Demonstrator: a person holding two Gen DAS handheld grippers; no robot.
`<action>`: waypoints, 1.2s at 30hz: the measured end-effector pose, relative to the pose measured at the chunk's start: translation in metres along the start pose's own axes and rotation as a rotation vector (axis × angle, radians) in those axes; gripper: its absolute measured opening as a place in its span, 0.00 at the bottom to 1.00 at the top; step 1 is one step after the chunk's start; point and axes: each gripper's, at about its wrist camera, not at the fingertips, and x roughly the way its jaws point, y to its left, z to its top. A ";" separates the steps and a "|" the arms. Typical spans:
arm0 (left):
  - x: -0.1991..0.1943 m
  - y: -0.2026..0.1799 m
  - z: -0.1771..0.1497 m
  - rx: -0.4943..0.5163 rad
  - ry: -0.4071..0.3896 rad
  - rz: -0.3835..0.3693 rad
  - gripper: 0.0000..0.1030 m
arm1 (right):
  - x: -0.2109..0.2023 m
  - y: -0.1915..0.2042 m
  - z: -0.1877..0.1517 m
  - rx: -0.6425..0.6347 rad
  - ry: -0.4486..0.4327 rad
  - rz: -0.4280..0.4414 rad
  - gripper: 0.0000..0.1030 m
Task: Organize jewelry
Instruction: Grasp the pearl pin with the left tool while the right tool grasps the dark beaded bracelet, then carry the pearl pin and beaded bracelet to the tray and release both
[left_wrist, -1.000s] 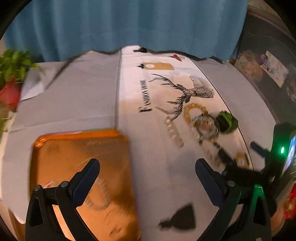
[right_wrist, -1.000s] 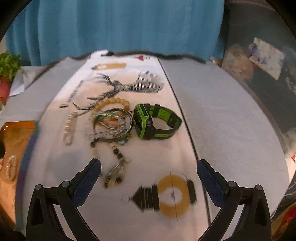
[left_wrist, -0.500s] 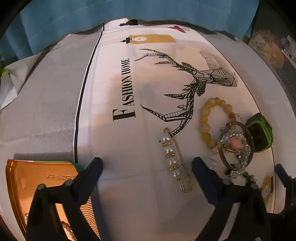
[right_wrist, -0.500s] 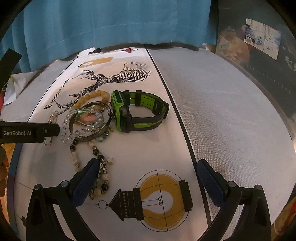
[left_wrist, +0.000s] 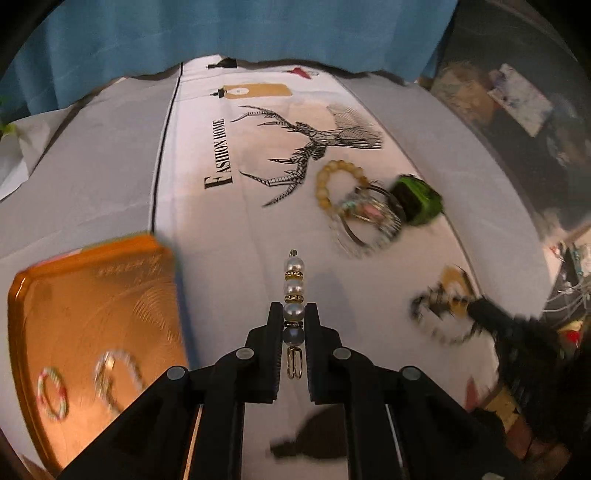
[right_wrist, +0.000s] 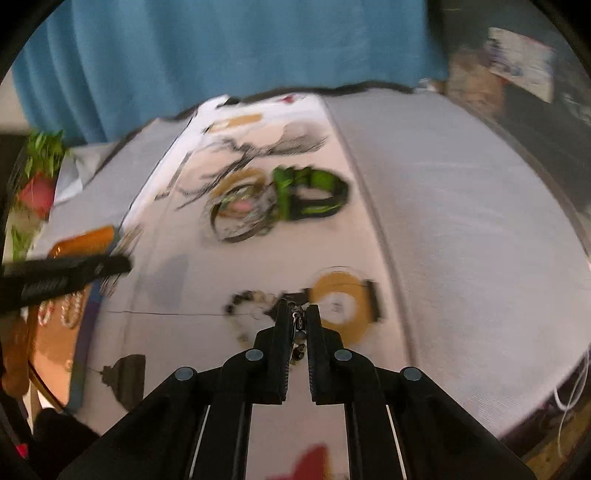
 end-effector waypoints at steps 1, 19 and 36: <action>-0.010 0.000 -0.004 -0.001 -0.013 -0.005 0.08 | -0.008 -0.003 0.000 0.005 -0.009 -0.007 0.08; -0.184 0.017 -0.134 -0.033 -0.227 0.041 0.08 | -0.149 0.043 -0.045 -0.104 -0.142 0.005 0.08; -0.229 0.042 -0.206 -0.089 -0.287 0.074 0.08 | -0.207 0.096 -0.104 -0.237 -0.125 0.088 0.07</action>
